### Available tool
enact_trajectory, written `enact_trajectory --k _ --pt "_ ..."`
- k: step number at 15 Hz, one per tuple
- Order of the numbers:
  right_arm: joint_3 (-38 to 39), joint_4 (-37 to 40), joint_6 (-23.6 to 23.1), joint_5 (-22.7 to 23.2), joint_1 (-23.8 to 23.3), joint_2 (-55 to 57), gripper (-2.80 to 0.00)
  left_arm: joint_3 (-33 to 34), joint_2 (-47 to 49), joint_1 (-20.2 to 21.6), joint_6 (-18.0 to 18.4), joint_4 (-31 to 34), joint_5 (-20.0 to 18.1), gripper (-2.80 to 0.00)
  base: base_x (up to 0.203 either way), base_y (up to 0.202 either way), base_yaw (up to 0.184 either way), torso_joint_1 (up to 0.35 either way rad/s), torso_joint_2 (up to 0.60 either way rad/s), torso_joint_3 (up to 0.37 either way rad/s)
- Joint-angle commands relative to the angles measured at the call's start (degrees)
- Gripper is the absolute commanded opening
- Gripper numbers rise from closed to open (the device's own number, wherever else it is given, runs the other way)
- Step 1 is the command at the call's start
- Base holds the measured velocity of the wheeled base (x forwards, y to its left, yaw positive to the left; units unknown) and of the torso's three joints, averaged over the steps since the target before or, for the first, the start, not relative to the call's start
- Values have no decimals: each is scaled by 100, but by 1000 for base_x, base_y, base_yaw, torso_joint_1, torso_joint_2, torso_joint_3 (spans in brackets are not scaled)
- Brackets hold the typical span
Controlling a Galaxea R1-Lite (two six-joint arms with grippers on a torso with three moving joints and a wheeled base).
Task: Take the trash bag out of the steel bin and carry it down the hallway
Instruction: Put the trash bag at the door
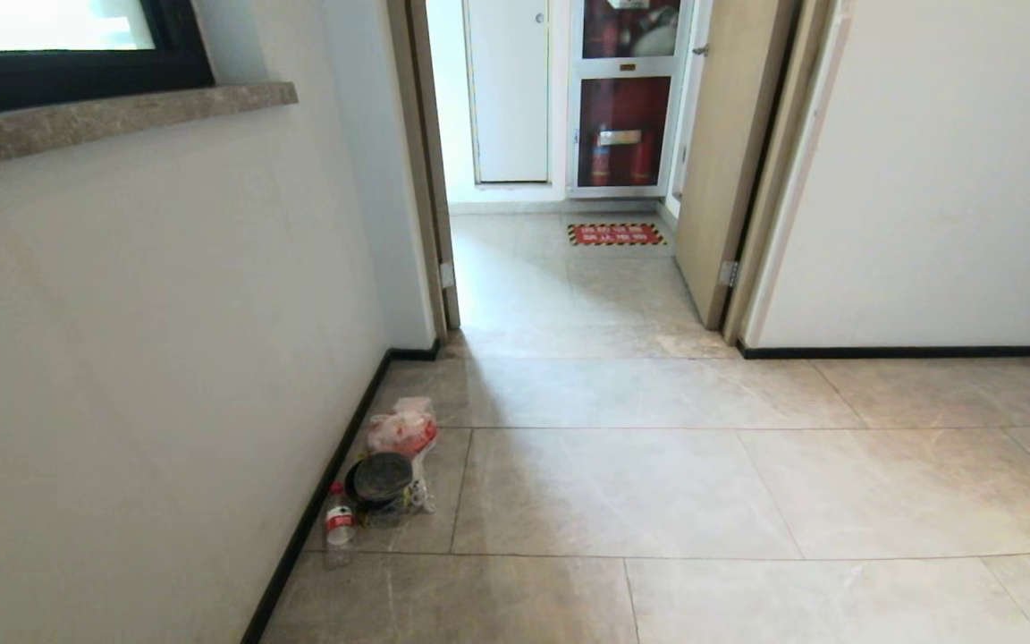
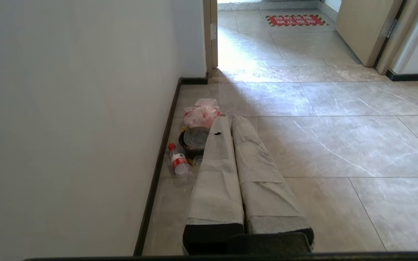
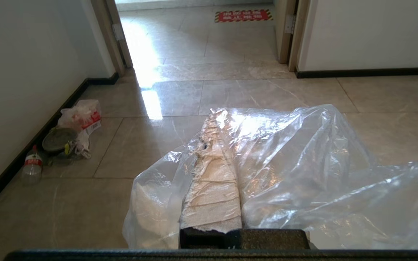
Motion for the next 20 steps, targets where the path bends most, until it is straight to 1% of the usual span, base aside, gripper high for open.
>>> enact_trajectory --k 1,12,18,20 --pt "9 -2 2 0 0 -1 -280 9 2 2 0 0 -1 -280 194 0 0 2 6 5" --pt "9 -6 -7 0 0 -1 -280 16 2 2 0 -7 -1 -280 190 0 1 3 1 2" --pt "2 5 -24 -1 0 7 -280 9 2 2 0 0 -1 -280 11 0 1 0 1 0" --pt "9 -11 -24 0 0 7 -280 12 2 2 -3 0 -1 -280 -5 -14 125 0 5 4"
